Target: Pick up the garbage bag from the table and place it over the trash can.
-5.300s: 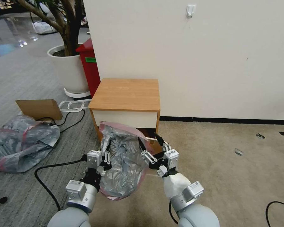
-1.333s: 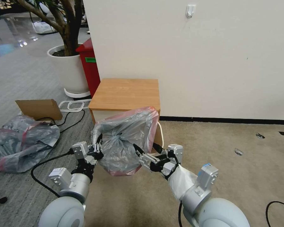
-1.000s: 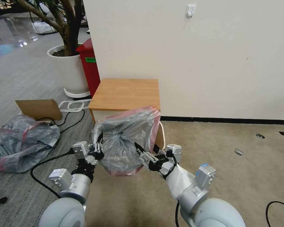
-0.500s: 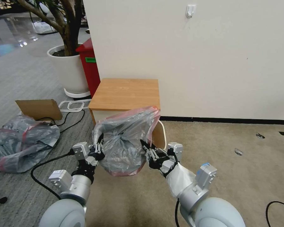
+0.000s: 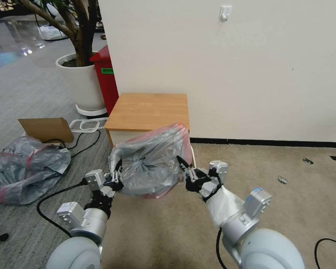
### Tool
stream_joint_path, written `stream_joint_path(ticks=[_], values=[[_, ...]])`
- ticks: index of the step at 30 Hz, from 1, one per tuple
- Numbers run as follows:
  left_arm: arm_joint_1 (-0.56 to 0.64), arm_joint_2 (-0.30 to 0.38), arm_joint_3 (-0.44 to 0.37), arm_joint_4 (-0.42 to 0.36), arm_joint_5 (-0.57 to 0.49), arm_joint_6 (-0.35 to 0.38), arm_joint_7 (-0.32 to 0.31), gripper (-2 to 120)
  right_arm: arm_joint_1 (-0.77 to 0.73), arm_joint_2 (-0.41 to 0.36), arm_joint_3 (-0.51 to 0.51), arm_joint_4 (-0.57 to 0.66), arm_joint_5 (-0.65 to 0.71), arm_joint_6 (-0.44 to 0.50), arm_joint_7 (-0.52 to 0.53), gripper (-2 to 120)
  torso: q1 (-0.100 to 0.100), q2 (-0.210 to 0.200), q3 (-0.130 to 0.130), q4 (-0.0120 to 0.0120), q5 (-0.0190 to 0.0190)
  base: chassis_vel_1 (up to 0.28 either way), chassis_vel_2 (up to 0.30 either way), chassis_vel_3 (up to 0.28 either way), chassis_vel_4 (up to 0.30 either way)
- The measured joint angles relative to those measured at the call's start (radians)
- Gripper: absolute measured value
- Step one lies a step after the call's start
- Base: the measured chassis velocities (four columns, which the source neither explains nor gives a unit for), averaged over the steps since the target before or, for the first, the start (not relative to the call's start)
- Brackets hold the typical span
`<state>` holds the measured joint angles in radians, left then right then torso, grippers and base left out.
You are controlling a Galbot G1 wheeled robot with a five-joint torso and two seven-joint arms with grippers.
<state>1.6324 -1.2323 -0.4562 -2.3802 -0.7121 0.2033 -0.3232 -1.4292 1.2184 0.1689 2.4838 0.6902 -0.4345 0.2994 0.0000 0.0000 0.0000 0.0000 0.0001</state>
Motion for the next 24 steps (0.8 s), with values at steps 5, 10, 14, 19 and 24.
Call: stream_joint_path(ticks=[5, 10, 14, 19, 24], values=[[-0.016, 0.0, -0.02, -0.001, -0.066, 0.014, -0.024, 5, -0.005, -0.022, 0.025, 0.013, 0.023, 0.003, 0.036, 0, 0.0, 0.0, 0.0, 0.0, -0.0001, 0.0, 0.0, 0.0, 0.0], [-0.033, 0.005, -0.041, 0.004, -0.134, 0.035, -0.038, 5, -0.005, -0.031, 0.035, 0.015, 0.029, 0.011, 0.039, 0, 0.0, 0.0, 0.0, 0.0, -0.0001, 0.0, 0.0, 0.0, 0.0], [-0.039, 0.019, -0.05, 0.009, -0.157, 0.045, -0.038, 5, 0.006, -0.05, 0.064, 0.012, 0.045, 0.009, 0.01, 0, 0.0, 0.0, 0.0, -0.0001, -0.0001, 0.0, 0.0, 0.0, 0.0], [-0.043, 0.026, -0.053, 0.012, -0.169, 0.051, -0.037, 5, 0.03, -0.086, 0.111, -0.006, 0.069, -0.003, -0.037, 0, 0.0, 0.0, 0.0, 0.0, -0.0001, 0.0, 0.0, 0.0, 0.0], [-0.043, 0.016, -0.043, 0.016, -0.169, 0.053, -0.036, 5, 0.024, -0.094, 0.144, -0.029, 0.076, -0.005, -0.075, 0, 0.0, 0.0, 0.0, 0.0, -0.0001, 0.0, 0.0, 0.0, 0.0]])
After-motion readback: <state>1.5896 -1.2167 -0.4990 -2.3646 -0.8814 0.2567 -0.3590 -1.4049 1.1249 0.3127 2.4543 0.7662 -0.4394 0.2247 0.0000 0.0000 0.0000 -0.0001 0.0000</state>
